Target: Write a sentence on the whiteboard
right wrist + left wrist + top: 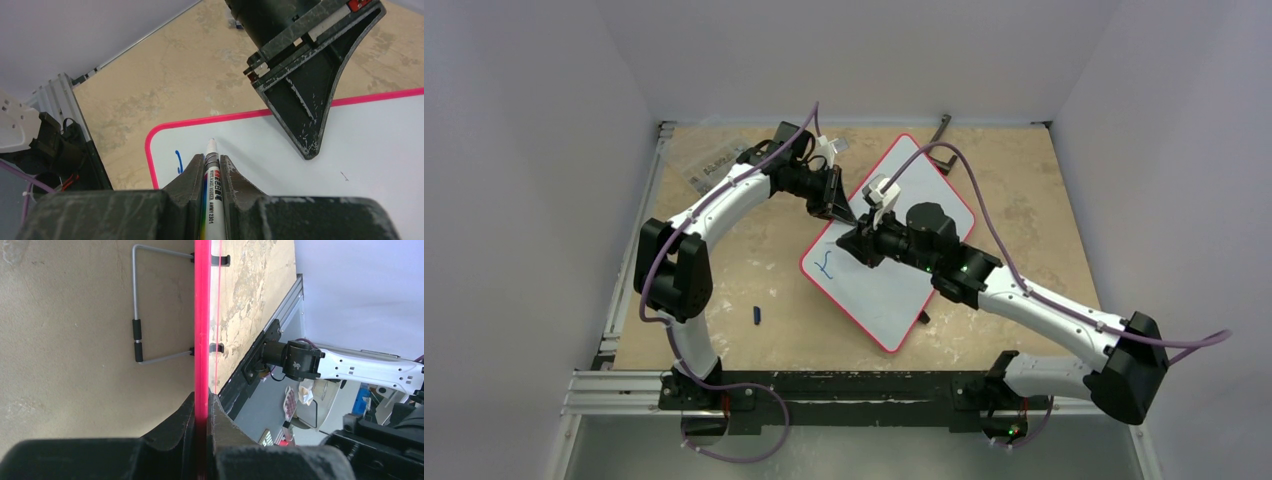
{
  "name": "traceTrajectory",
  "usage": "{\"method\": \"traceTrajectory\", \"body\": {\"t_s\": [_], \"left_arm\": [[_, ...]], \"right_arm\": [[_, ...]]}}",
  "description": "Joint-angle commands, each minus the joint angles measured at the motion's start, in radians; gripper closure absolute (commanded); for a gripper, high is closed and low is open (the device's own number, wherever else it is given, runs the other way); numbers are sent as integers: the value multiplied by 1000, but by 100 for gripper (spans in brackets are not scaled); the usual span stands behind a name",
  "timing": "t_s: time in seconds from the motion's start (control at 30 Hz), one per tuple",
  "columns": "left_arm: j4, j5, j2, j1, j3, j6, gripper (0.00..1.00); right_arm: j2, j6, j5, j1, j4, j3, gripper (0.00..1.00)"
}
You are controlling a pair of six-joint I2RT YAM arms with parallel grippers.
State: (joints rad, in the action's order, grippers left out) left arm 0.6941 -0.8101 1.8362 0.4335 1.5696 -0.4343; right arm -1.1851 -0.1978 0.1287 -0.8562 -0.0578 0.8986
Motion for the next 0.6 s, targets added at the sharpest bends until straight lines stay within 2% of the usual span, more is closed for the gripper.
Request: {"method": "traceTrajectory", "body": {"t_s": [0.0,0.57], "left_arm": [[30,74,-51,-2,33,11,100],[29,76,-57,0,32,11,100]], "right_arm": [[-2,-8,17,3,-29,70,100],[-82,-19,-11,3,-40,84,100]]}}
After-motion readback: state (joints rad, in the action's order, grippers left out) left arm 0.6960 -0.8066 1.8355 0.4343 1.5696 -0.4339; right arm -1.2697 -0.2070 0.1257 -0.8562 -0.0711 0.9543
